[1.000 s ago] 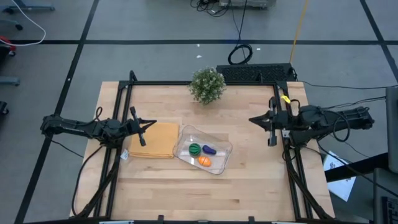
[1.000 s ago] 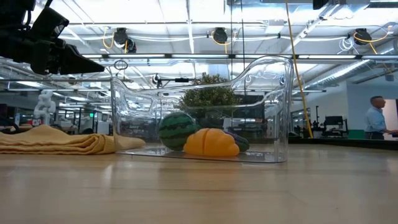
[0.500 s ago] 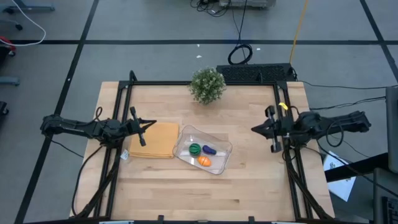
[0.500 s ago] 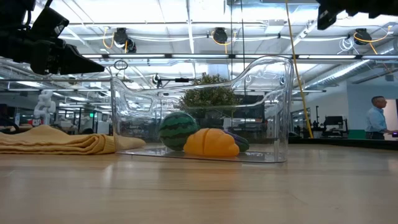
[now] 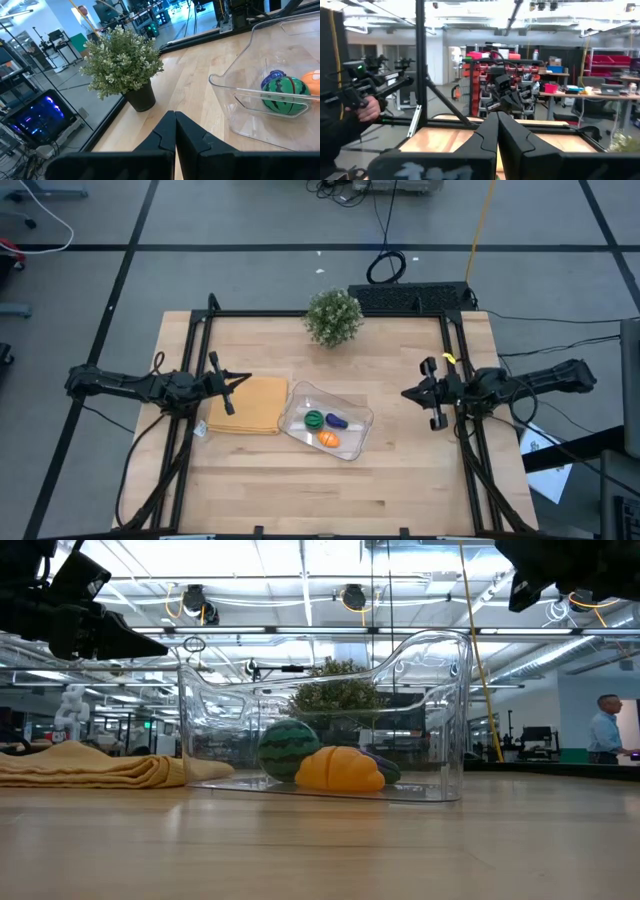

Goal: Pick and placing Produce into tupperware
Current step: Return to Home Position

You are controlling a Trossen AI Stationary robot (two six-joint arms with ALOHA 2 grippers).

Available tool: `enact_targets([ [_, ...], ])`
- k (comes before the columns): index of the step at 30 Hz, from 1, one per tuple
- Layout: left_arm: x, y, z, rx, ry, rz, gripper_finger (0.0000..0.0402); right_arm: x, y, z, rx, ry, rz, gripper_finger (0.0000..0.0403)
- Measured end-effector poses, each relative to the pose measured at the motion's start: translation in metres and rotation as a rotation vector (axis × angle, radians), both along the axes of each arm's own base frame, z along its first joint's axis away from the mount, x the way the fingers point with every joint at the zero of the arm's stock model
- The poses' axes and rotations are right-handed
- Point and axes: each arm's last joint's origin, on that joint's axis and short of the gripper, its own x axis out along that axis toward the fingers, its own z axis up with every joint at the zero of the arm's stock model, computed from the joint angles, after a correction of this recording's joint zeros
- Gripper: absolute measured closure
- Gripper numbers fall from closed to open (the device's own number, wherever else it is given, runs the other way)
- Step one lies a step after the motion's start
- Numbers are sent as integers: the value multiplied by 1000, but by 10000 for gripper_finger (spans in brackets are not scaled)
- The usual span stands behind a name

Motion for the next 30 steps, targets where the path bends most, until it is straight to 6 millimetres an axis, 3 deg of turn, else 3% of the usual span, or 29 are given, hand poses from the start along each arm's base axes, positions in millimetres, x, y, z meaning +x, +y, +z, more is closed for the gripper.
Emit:
enact_targets([
  [15,0,0,0,0,0,0,398,-14,-11,6,27,-63,-159,403],
  [25,0,0,0,0,0,0,398,-12,-9,-5,16,55,-52,403],
  [30,0,0,0,0,0,0,398,-11,-9,-18,44,10,-45,403],
])
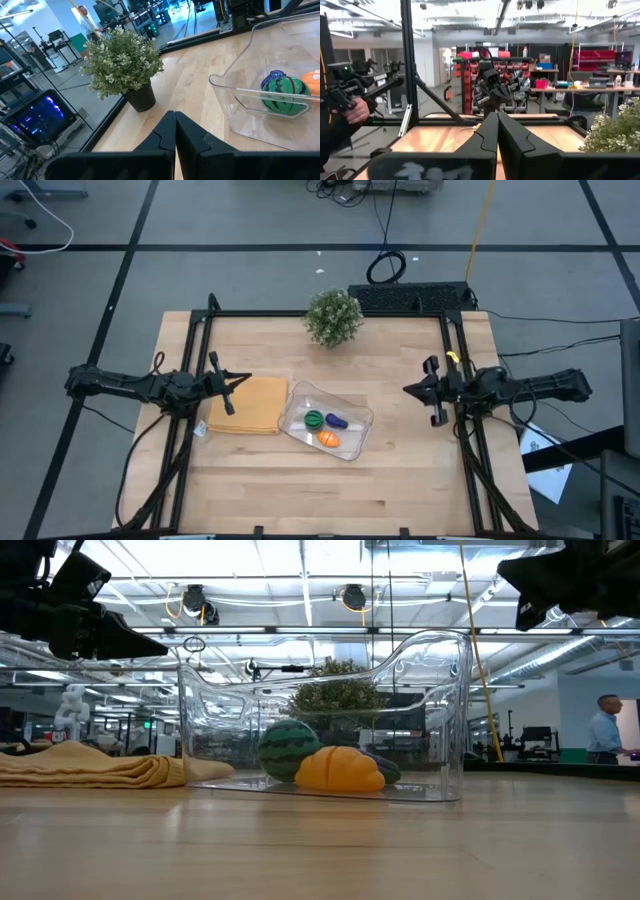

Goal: Pick and placing Produce into tupperware
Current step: Return to Home Position

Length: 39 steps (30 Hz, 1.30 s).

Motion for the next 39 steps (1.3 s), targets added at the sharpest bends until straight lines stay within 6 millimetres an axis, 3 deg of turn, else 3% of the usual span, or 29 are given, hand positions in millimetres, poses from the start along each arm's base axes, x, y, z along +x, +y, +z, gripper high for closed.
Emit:
enact_targets([
  [2,0,0,0,0,0,0,398,0,0,-8,2,-24,0,403],
  [6,0,0,0,0,0,0,398,-2,0,-2,8,-105,0,403],
  [21,1,3,9,-33,-100,15,398,0,-2,-7,-30,-56,-30,403],
  [28,4,6,9,-43,-100,-228,398,0,-8,-9,-16,-37,-66,403],
  [39,2,21,14,-90,-158,-242,398,0,-13,-10,-19,-24,-33,403],
])
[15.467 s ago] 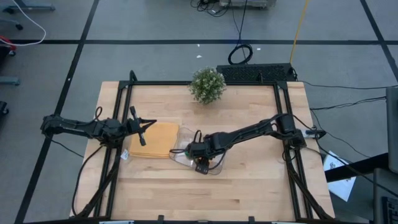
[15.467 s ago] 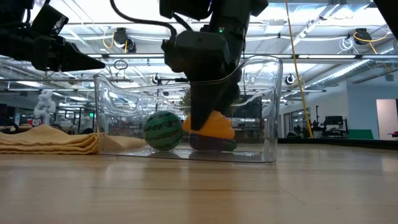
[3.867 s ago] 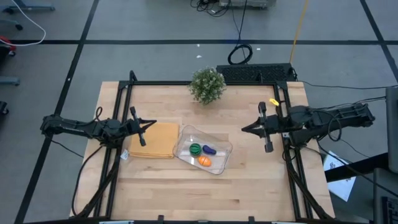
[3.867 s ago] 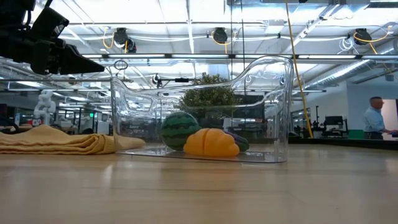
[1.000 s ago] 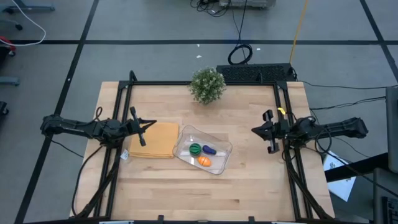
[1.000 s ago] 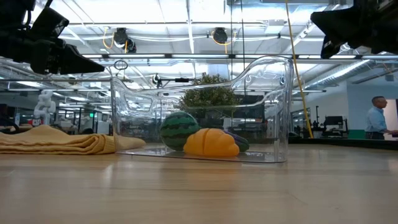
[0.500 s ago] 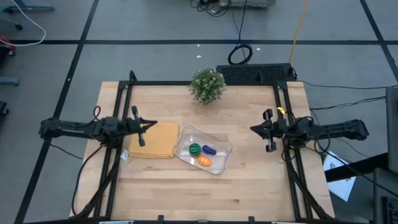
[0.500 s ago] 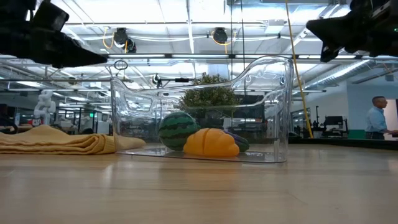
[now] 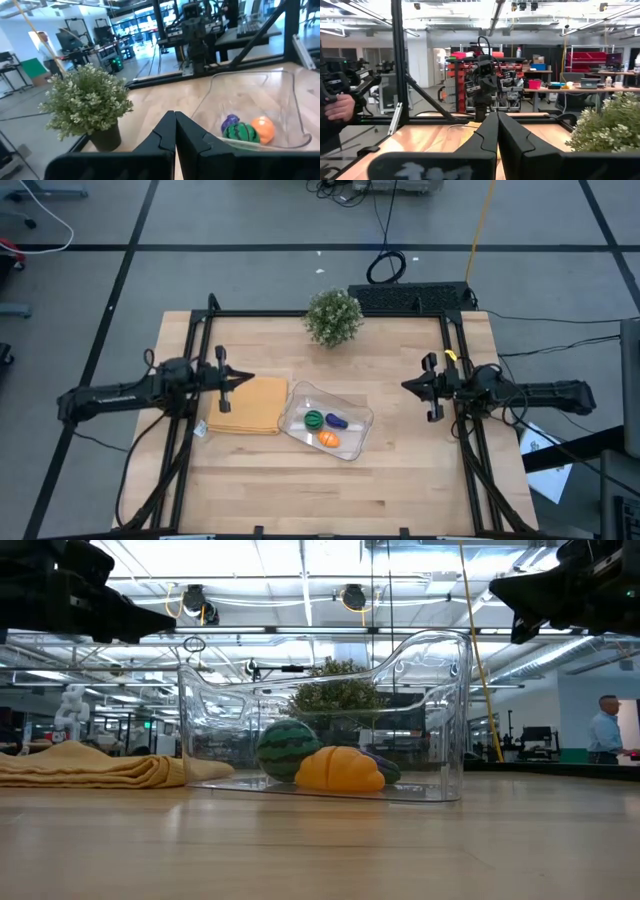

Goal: Pick and placing Produce into tupperware
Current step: Return to Home Position

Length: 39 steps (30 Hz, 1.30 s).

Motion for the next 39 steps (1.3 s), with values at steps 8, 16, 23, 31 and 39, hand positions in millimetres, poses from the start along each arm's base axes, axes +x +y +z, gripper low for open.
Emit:
enact_targets([
  [8,-1,9,-20,-46,-58,26,398,1,-2,-4,7,41,-19,403],
  [16,-3,17,-23,-91,-31,32,398,1,-3,-5,20,51,-4,403],
  [23,-6,23,-22,-107,-49,80,398,1,-4,-5,22,52,8,403],
  [31,-10,30,-19,-140,-80,123,398,0,-8,-5,72,55,23,403],
  [39,-10,30,-20,-159,-72,99,398,0,-9,-5,128,57,20,403],
])
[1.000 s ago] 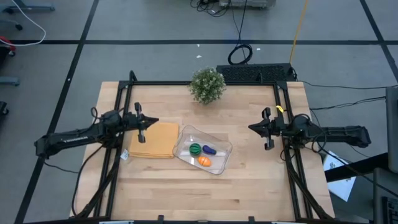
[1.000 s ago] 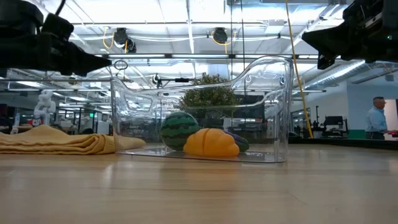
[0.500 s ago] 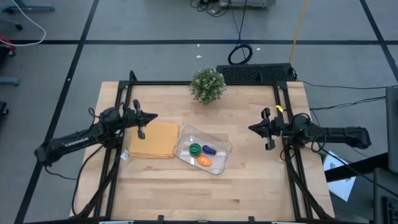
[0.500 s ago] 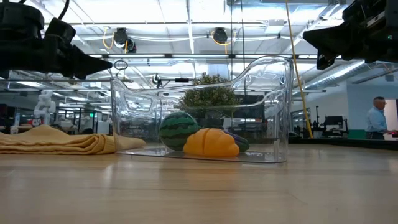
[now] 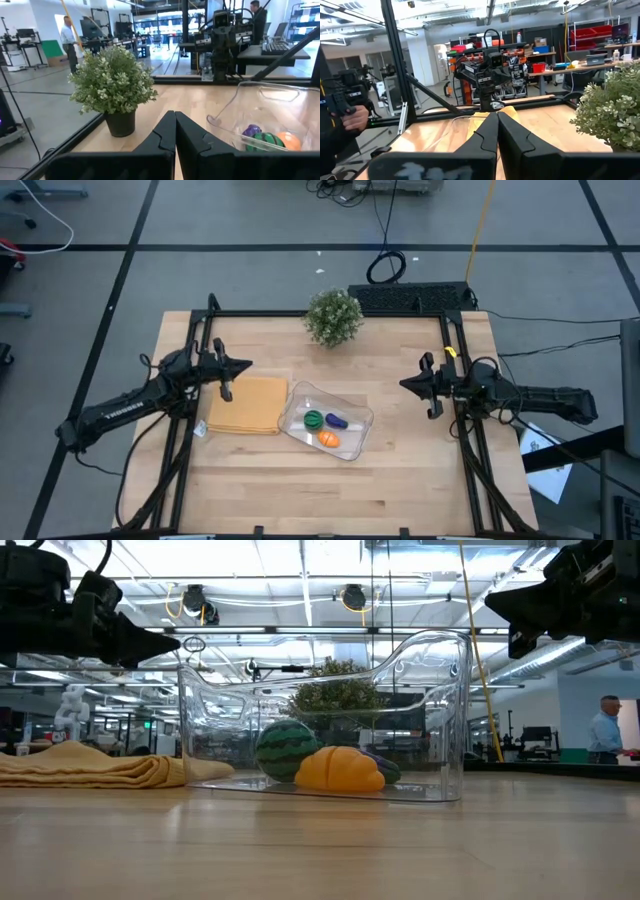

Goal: Pick and placing Produce into tupperware
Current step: Return to Home Position

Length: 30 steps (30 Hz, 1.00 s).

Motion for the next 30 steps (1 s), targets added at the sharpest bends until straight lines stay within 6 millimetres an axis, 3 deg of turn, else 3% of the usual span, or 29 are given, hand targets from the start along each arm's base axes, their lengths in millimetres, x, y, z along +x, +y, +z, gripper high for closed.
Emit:
enact_targets([
  [30,0,2,-5,-74,35,75,398,0,0,1,-56,-9,-12,403],
])
